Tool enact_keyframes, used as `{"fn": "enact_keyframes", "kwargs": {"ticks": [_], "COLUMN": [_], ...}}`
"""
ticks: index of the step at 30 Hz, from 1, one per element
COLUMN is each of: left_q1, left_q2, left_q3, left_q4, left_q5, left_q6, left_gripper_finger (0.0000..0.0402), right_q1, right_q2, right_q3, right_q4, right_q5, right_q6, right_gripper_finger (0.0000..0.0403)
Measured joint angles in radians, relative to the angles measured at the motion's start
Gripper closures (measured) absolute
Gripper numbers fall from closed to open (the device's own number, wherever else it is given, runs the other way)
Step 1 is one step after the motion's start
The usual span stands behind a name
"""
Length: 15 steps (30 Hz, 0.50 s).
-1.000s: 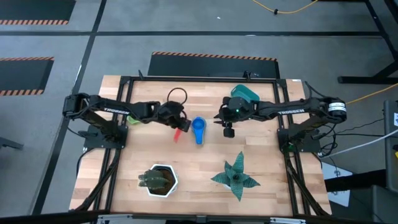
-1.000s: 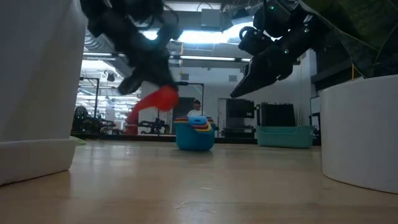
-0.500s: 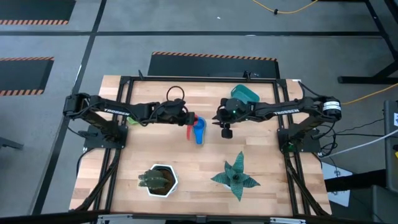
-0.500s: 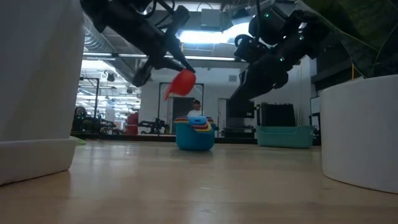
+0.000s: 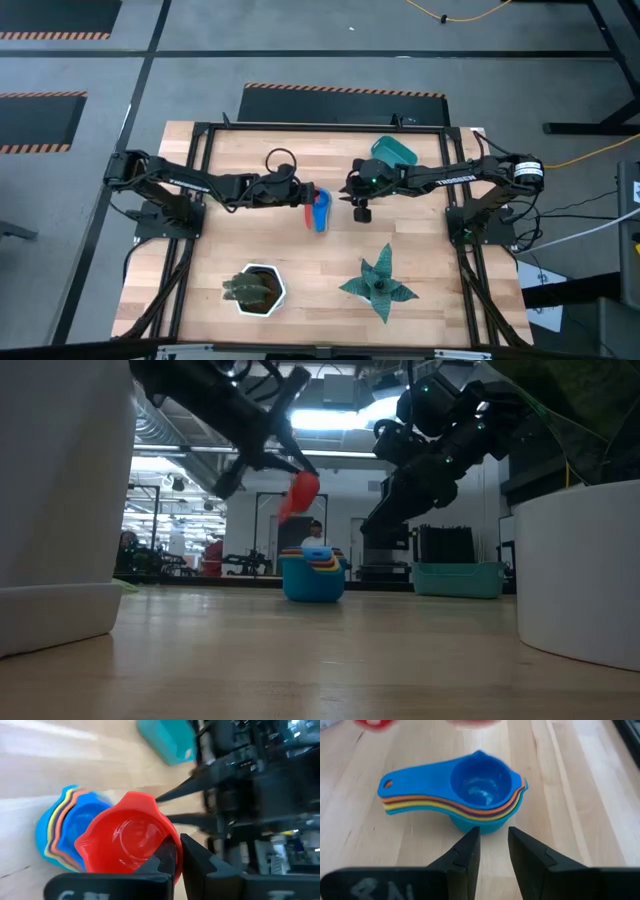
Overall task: Nest measuring cups in basket
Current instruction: Stack the red measuring cup on top of the blue measuring cup
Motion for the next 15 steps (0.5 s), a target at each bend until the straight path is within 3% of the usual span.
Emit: {"fn": "enact_keyframes", "kwargs": {"ticks": [5,15], "left_q1": [-0.006,0.019], "left_q2": [0.077,0.106], "left_q3": [0.002,-0.001], "left_q4": [0.118,0.100], "left_q5": [0.022,0.022], "left_q6": [-0.001,0.000], "left_gripper_finger": [0.0391,0.0391], "right_q1": [0.000,0.000], "right_q2": [0.000,0.000], "right_q3": [0.000,0.000], "right_q4": [0.009,0.009], "right_q5": [0.000,0.000], "right_q6": [0.000,0.000], "right_gripper_finger": [0.0297,0.0297]}}
